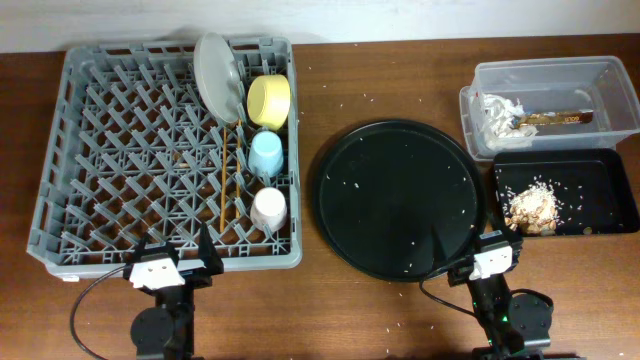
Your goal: Sort waste into correct bins and load items into the dishwasher rack
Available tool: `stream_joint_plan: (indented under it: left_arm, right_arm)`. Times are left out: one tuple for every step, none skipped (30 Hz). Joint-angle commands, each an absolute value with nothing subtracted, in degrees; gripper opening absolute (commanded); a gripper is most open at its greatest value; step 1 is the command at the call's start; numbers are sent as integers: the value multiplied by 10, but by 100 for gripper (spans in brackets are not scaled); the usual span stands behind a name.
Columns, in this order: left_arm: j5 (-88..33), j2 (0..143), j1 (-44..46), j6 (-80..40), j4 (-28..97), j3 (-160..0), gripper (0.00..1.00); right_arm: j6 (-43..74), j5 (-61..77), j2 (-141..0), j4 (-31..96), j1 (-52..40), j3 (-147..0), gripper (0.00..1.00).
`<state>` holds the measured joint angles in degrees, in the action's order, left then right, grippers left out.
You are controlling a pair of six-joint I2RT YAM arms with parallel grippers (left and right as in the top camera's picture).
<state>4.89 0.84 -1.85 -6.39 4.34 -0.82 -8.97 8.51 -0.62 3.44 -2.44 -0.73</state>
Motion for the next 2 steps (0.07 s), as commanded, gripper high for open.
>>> stream_joint_plan:
  left_arm:
    - [41, 3, -20, -53, 44, -5, 99]
    - [41, 3, -20, -53, 44, -5, 99]
  right_arm:
    - [-85, 88, -2, 36, -22, -3, 98]
    - [-85, 88, -2, 36, -22, -3, 98]
